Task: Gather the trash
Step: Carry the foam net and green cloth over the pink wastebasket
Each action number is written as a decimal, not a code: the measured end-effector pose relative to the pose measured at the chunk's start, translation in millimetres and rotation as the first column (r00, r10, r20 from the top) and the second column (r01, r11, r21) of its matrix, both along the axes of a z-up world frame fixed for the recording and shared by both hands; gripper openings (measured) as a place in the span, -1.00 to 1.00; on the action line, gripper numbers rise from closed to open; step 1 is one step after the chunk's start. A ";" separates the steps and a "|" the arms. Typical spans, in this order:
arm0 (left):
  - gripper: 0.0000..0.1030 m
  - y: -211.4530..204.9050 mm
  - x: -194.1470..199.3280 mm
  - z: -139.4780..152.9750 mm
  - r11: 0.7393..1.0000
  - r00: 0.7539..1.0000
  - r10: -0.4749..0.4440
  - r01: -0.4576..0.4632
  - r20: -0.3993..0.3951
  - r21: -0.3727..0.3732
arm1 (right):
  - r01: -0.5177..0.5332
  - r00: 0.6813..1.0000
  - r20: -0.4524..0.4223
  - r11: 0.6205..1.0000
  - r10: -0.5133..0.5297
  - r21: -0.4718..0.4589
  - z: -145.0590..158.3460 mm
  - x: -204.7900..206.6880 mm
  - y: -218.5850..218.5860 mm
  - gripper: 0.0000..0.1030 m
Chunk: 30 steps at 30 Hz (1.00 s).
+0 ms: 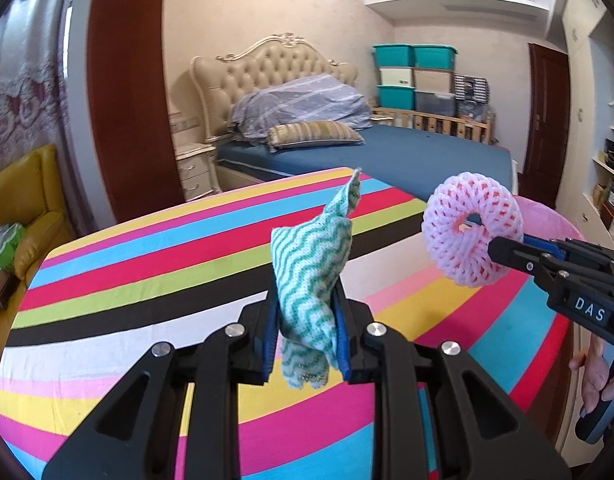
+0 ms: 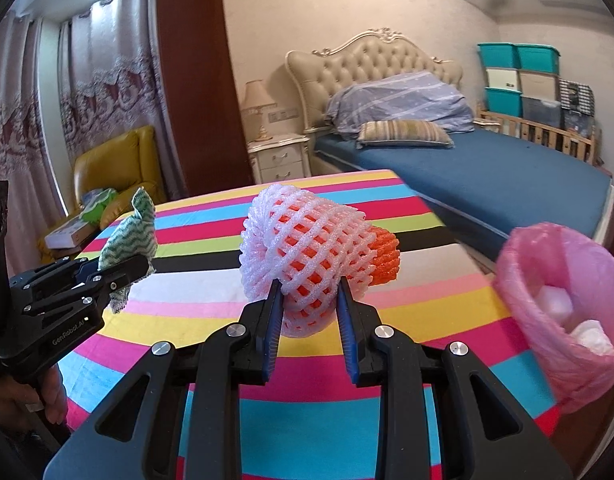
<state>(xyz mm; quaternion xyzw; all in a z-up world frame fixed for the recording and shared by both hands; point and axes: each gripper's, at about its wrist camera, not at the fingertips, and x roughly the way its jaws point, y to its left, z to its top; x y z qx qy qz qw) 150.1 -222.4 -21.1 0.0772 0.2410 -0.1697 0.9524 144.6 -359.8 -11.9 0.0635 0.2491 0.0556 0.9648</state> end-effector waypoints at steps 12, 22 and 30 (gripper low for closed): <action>-0.55 -109.6 -4.4 16.2 0.968 0.968 -0.249 0.249 -0.008 -0.010 | 0.147 0.989 0.023 0.989 -0.147 -0.014 6.4 -30.8 -74.8 -0.49; -0.55 -227.1 13.2 23.4 0.892 0.891 -0.448 0.440 -0.073 -0.102 | 0.291 0.957 0.037 0.954 -0.289 -0.074 12.4 -44.8 -173.2 -0.49; -0.53 -318.4 48.5 23.7 0.848 0.844 -0.524 0.505 -0.113 -0.158 | 0.352 0.935 -0.016 0.932 -0.355 -0.086 1.4 -20.6 -239.7 -0.47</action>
